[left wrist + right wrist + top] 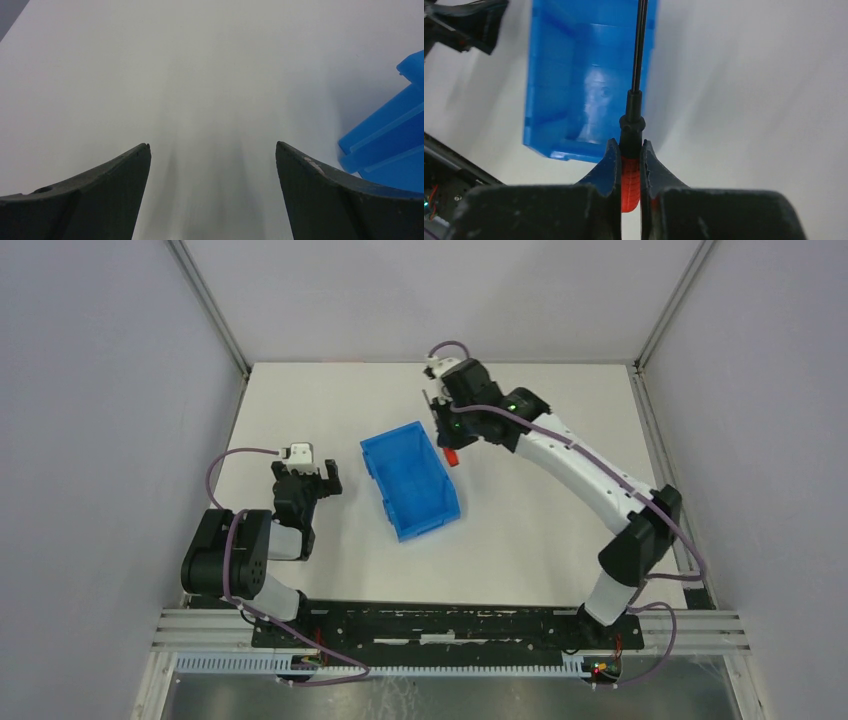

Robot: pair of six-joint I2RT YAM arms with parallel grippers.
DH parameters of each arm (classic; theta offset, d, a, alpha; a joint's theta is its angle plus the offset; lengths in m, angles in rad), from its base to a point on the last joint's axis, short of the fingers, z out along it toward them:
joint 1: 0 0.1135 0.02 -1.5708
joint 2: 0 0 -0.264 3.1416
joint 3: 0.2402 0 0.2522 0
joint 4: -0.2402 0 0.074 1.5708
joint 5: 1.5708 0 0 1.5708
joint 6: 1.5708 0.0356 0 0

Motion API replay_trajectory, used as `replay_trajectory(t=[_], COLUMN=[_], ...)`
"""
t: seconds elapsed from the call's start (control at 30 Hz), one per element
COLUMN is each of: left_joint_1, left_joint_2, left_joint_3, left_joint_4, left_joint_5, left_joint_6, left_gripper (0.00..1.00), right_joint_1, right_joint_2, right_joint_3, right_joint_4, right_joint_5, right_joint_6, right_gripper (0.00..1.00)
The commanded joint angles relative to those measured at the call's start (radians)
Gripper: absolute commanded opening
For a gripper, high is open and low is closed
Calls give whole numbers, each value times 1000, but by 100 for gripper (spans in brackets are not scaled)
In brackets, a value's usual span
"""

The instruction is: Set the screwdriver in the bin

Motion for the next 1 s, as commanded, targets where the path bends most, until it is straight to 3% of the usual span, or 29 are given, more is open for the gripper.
replay_trajectory(t=[0.0, 0.13, 0.47, 0.83, 0.97], left_joint_1=[7, 7, 7, 7, 7], left_joint_2=[1, 1, 1, 1, 1], left_joint_3=[13, 13, 13, 13, 13], left_joint_4=[49, 49, 49, 50, 50], left_joint_5=[0, 1, 2, 1, 2], left_joint_6=[-16, -16, -16, -16, -16], left_gripper=[100, 100, 100, 100, 100], right_joint_1=[135, 184, 235, 235, 236], right_joint_2=[156, 300, 453, 493, 457], right_joint_3=[161, 191, 0, -70, -12], right_joint_4=[57, 58, 187, 260, 216], right_joint_5=[44, 52, 43, 83, 89], right_joint_6=[20, -20, -34, 7, 2], right_gripper=[0, 0, 1, 35, 39])
